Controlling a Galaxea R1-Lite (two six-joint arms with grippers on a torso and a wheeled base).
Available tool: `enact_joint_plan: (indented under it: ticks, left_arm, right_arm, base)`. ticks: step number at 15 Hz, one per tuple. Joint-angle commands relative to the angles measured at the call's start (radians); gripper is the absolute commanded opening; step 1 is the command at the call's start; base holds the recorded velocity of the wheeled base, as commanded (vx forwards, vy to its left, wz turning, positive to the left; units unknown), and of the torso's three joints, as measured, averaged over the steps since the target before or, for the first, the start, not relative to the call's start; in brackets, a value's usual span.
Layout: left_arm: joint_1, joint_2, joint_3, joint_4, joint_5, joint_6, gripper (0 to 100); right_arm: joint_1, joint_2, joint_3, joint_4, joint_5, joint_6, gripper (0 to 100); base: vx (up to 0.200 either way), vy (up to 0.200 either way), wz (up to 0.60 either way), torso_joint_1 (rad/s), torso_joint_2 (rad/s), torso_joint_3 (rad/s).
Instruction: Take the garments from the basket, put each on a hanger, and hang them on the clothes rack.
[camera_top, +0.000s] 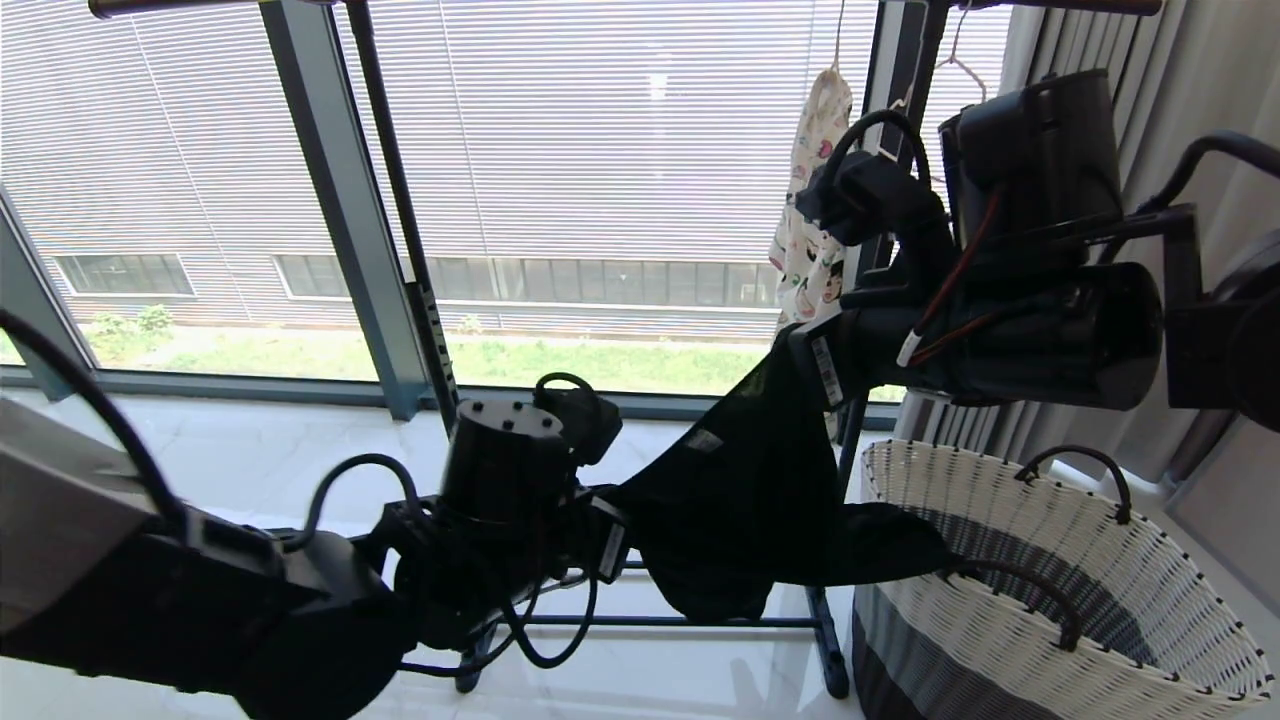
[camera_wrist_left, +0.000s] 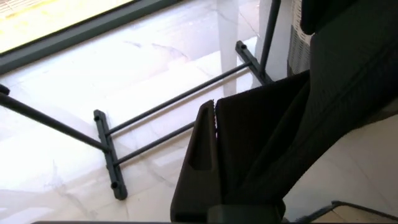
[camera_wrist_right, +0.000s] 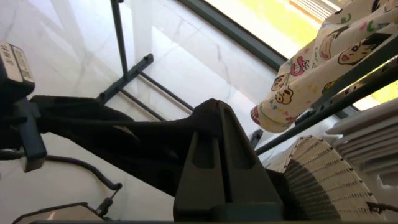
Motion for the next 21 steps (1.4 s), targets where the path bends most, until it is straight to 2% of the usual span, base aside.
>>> enact_joint_plan:
  ticks: [1, 2, 3, 4, 5, 8, 11, 12, 14, 17, 19, 21]
  left_arm:
    - [0.029, -0.341, -0.191, 0.399, -0.042, 0.027, 0]
    - [0.027, -0.363, -0.258, 0.488, -0.043, 0.027, 0]
    - [0.015, -0.386, -0.386, 0.652, -0.043, 0.028, 0]
    - [0.001, -0.393, -0.47, 0.746, -0.043, 0.034, 0]
    - [-0.005, -0.396, -0.525, 0.796, -0.043, 0.06, 0]
    - [-0.023, -0.407, -0.604, 0.859, -0.042, 0.165, 0]
    - [-0.075, -0.429, -0.607, 0.884, -0.04, 0.186, 0]
    - [-0.106, -0.456, -0.607, 0.937, -0.039, 0.229, 0]
    - [-0.131, -0.487, -0.601, 0.994, -0.039, 0.244, 0]
    - [-0.132, -0.489, -0.622, 0.994, -0.037, 0.258, 0]
    - [-0.131, -0.49, -0.619, 0.988, -0.039, 0.312, 0]
    - [-0.129, -0.47, -0.622, 0.924, -0.042, 0.329, 0]
  right_arm:
    - [-0.006, -0.057, -0.006, 0.017, -0.001, -0.001, 0]
    - [-0.01, -0.076, -0.004, 0.037, -0.001, -0.001, 0]
    - [-0.015, -0.118, -0.006, 0.08, -0.006, -0.001, 0]
    - [-0.021, -0.15, -0.007, 0.101, -0.006, -0.007, 0]
    - [-0.029, -0.178, -0.009, 0.112, -0.007, -0.013, 0]
    - [-0.05, -0.238, -0.01, 0.134, -0.007, -0.047, 0]
    - [-0.058, -0.271, -0.012, 0.167, -0.006, -0.082, 0]
    - [-0.058, -0.285, -0.009, 0.18, -0.006, -0.105, 0]
    - [-0.058, -0.299, -0.007, 0.183, -0.004, -0.124, 0]
    - [-0.058, -0.323, 0.01, 0.213, -0.002, -0.159, 0]
    - [-0.056, -0.371, 0.051, 0.243, 0.002, -0.164, 0]
    - [-0.036, -0.451, 0.126, 0.259, 0.002, -0.165, 0]
  base:
    - [0.0, 0.0, 0.0, 0.0, 0.0, 0.0]
    - [0.0, 0.0, 0.0, 0.0, 0.0, 0.0]
    - [0.0, 0.0, 0.0, 0.0, 0.0, 0.0]
    - [0.0, 0.0, 0.0, 0.0, 0.0, 0.0]
    - [0.0, 0.0, 0.0, 0.0, 0.0, 0.0]
    - [0.0, 0.0, 0.0, 0.0, 0.0, 0.0]
    - [0.0, 0.0, 0.0, 0.0, 0.0, 0.0]
    - [0.0, 0.0, 0.0, 0.0, 0.0, 0.0]
    - [0.0, 0.0, 0.0, 0.0, 0.0, 0.0]
    - [0.0, 0.0, 0.0, 0.0, 0.0, 0.0]
    - [0.0, 0.0, 0.0, 0.0, 0.0, 0.0]
    - [0.0, 0.0, 0.0, 0.0, 0.0, 0.0]
